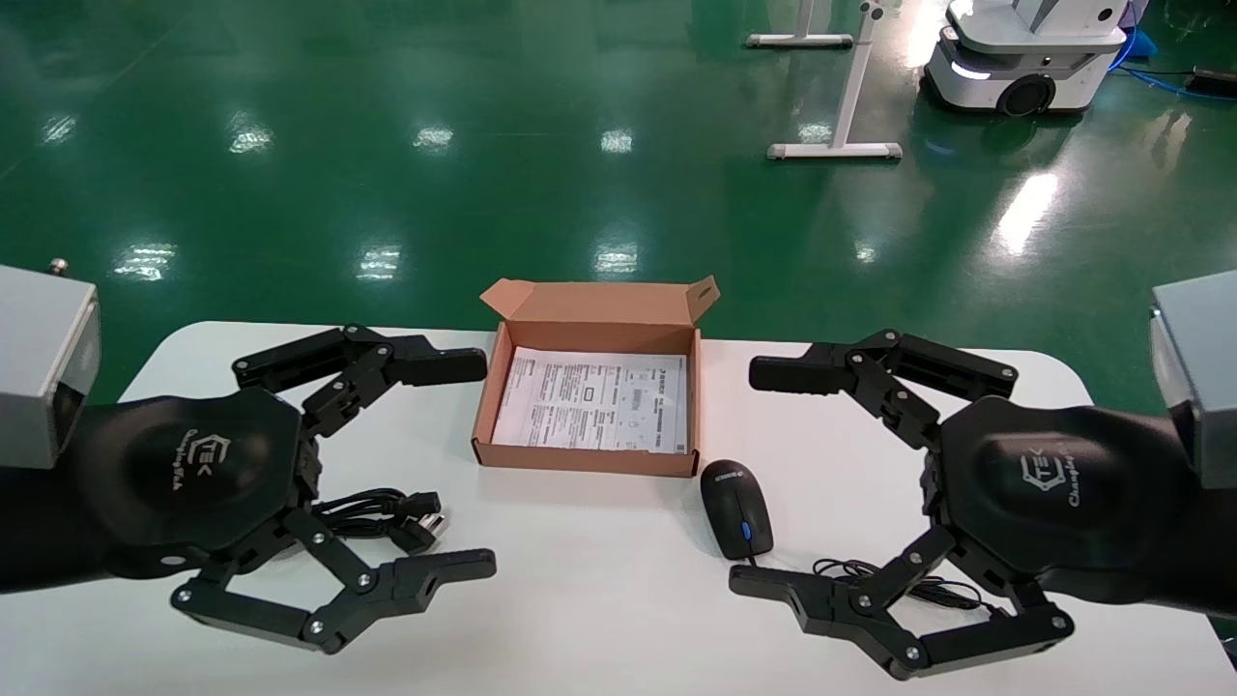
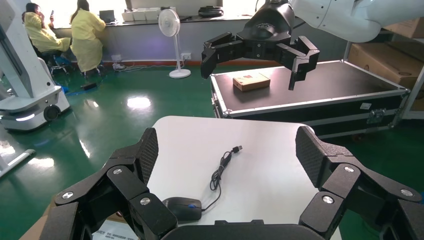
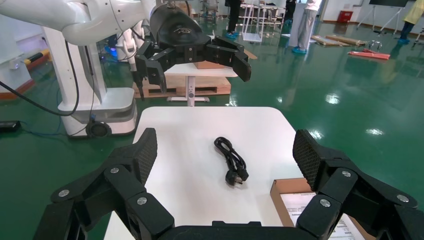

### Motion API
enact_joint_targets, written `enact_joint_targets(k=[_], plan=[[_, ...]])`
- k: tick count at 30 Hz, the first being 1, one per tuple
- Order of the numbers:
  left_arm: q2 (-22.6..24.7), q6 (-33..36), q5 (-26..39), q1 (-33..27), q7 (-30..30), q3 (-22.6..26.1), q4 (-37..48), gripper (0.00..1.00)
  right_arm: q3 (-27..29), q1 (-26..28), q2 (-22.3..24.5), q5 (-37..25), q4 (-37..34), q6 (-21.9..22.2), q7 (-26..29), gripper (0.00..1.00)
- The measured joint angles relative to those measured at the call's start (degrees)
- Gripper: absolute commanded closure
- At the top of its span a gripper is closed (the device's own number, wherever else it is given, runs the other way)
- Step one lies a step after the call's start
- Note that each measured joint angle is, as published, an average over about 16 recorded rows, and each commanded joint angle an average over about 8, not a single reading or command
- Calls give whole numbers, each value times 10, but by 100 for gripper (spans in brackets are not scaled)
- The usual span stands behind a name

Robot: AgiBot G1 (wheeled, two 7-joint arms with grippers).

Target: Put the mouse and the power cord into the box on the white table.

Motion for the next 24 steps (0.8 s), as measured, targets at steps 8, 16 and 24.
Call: enact_joint_targets(k=[8, 16, 24], plan=[[0, 0, 0, 0, 0, 0, 0, 0, 0, 0, 0, 0, 0, 0, 0, 0], [0, 0, 0, 0, 0, 0, 0, 0, 0, 0, 0, 0, 0, 0, 0, 0], [-2, 5, 7, -3, -1, 4, -1, 0, -1, 1, 0, -1, -1, 0, -1, 0]])
